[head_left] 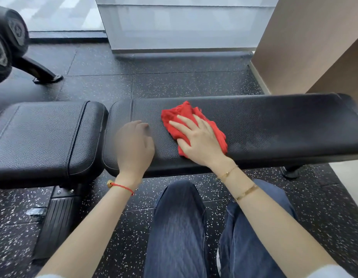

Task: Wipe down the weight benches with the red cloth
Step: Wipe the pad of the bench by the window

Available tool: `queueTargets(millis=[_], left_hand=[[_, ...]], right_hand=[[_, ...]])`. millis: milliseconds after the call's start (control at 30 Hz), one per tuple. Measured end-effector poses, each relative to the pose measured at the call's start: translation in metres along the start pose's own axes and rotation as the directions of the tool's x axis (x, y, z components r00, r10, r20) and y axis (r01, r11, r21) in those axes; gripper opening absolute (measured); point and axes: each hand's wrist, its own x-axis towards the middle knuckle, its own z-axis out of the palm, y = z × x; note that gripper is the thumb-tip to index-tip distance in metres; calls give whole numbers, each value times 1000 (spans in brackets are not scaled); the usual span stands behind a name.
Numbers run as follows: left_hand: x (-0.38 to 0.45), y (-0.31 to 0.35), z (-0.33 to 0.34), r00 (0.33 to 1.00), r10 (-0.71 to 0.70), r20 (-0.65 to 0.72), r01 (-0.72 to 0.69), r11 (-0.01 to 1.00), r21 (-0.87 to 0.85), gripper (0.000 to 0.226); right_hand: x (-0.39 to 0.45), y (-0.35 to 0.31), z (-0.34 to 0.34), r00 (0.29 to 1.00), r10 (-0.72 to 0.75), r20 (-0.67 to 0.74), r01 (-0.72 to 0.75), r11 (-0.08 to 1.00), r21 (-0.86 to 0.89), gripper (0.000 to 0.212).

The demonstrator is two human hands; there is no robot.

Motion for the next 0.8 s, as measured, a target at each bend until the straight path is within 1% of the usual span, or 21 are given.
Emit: queueTargets(millis=[33, 100, 167, 233, 300, 367, 467, 533, 633, 733, 800], left_hand=[[0, 0, 0, 1000, -1, 3, 1, 1000, -4, 35], [0, 0, -1, 1000, 1, 5, -1, 1000, -10, 34], [0, 1, -2, 1000, 1, 0, -1, 1000, -16, 33], [0, 2, -3, 1000, -5, 6, 5, 1000, -19, 33], [1, 2, -7, 1000, -5, 19, 5, 1000, -8, 32], [0, -3, -12, 1000, 1, 15, -2, 999, 36, 31], [-4, -15, -19, 1000, -27, -2, 27, 996, 90, 31], [-7, -21, -22, 999, -45, -12, 46, 994, 96, 33], [-10, -22, -21, 999, -31, -24, 33, 994, 100, 38], [-11, -23, -19, 999, -31, -45, 35, 995, 93, 40], [-12, -24, -17, 998, -27, -53, 32, 996, 84, 39]], right_hand=[[-7, 8, -2, 1000, -21, -3, 21, 1000, 4, 55], [-14, 29, -8, 1000, -10, -17, 10, 1000, 2, 54], [-5, 51, -13, 998, 59, -34, -59, 998, -11, 53], [20, 63, -17, 990, 137, -22, -137, 990, -17, 52], [50, 60, -16, 985, 173, 5, -173, 985, -13, 52], [75, 44, -9, 984, 174, 33, -174, 985, -7, 52], [96, 9, 0, 994, 90, 64, -89, 996, -21, 53], [94, -16, 4, 996, -8, 86, 10, 1000, -23, 53], [68, -43, 10, 979, -167, 114, 167, 986, 5, 54], [27, -44, 10, 949, -297, 108, 299, 954, 1, 55], [9, -28, 6, 953, -290, 90, 291, 957, 0, 55]])
